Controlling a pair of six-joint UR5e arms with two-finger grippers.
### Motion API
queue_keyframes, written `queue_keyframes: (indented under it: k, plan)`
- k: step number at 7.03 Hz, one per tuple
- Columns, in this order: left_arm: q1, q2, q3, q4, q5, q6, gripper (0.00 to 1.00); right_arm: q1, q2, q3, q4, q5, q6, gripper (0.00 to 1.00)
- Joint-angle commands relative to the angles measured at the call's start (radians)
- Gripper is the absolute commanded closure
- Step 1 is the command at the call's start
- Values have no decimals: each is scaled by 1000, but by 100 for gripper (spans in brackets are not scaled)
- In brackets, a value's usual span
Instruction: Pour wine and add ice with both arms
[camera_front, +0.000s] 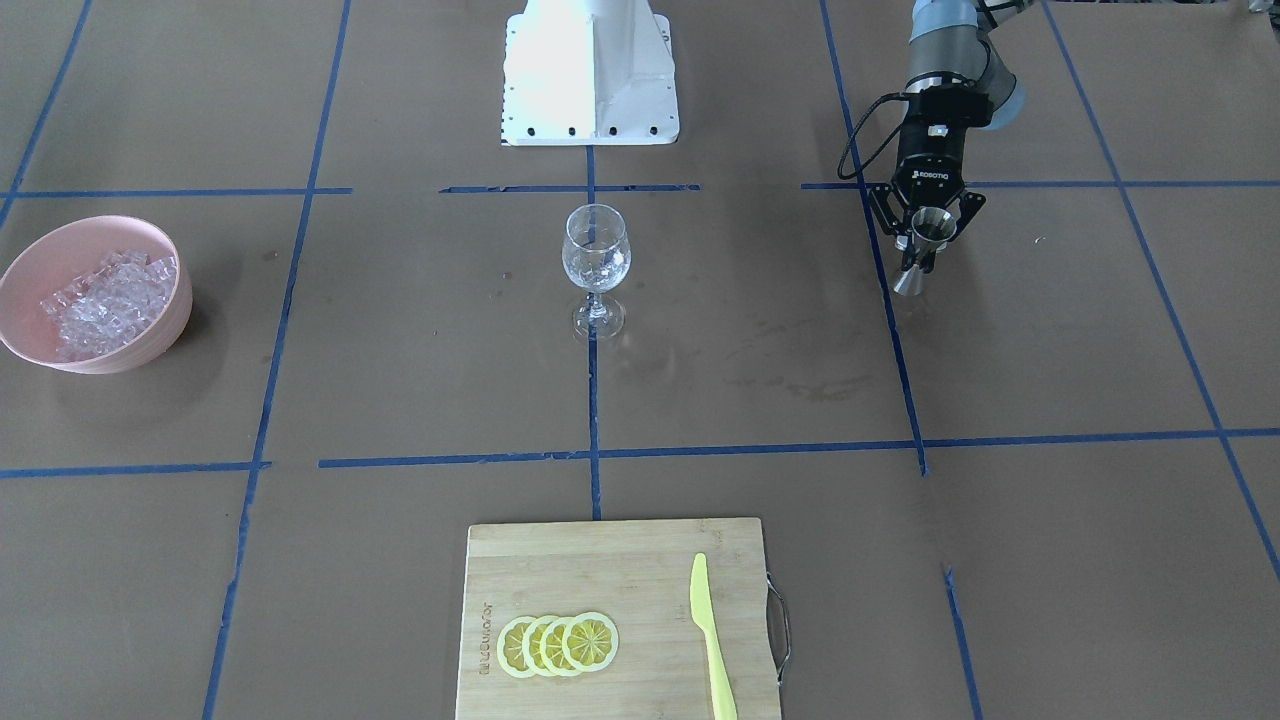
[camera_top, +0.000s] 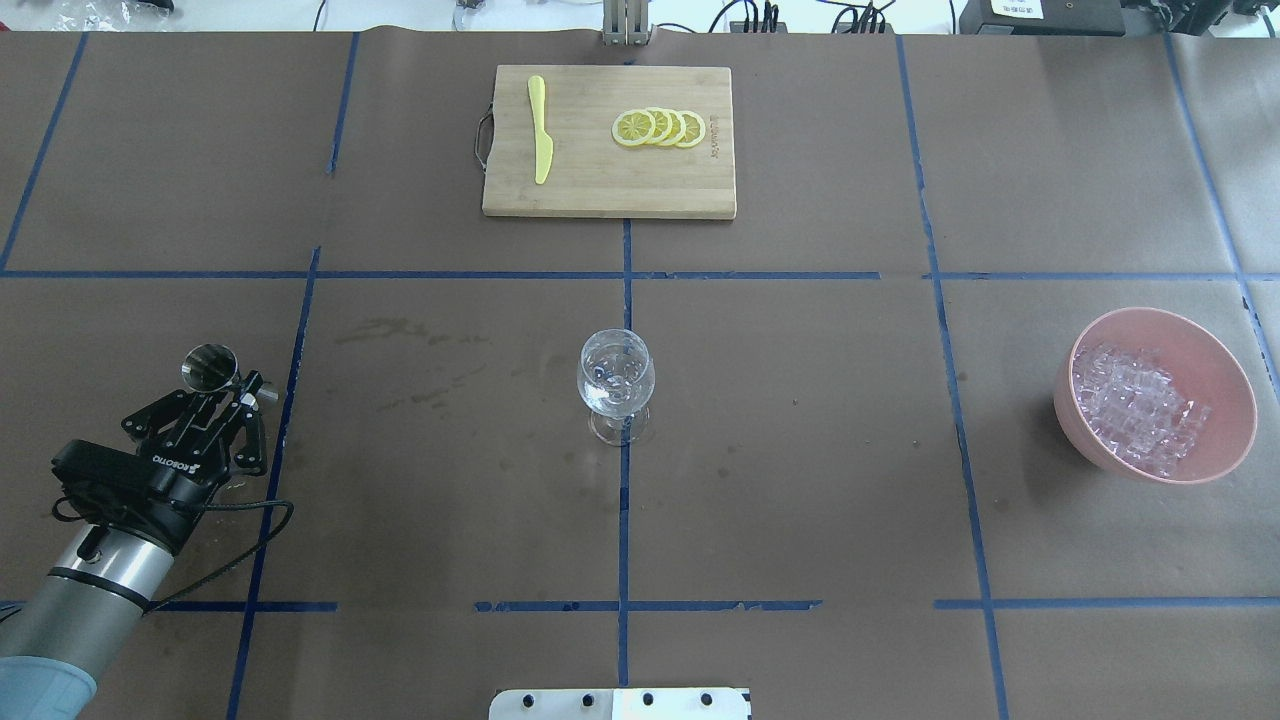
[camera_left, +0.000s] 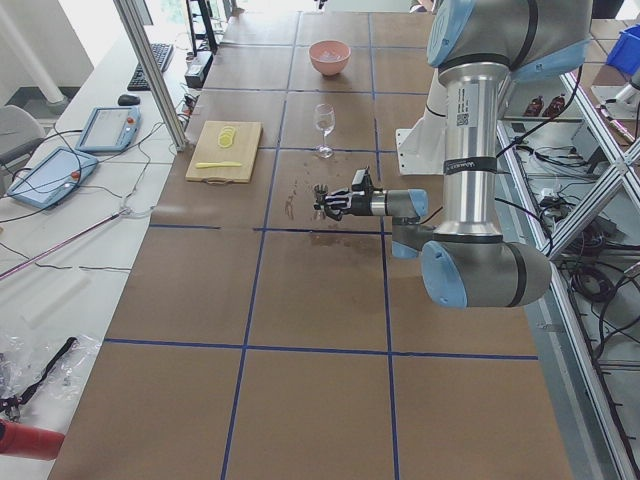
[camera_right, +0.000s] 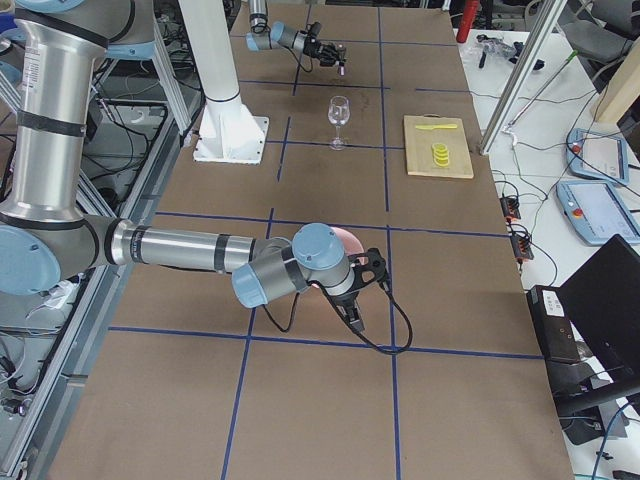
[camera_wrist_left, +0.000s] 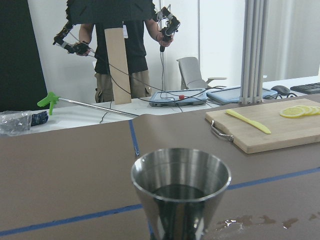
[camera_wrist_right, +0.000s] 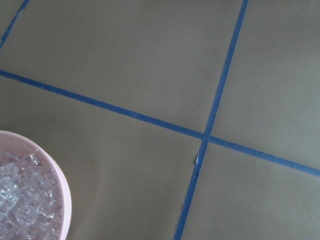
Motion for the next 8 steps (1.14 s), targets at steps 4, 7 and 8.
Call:
queue_keyframes:
  k: [4, 7, 8]
  plan:
    - [-74, -175, -12, -14, -131, 127, 100, 0, 2, 0, 0, 0, 0, 0]
    - [-71, -310, -12, 150, -122, 234, 100, 0, 2, 0, 0, 0, 0, 0]
    - [-71, -369, -14, 213, -120, 250, 100, 0, 2, 0, 0, 0, 0, 0]
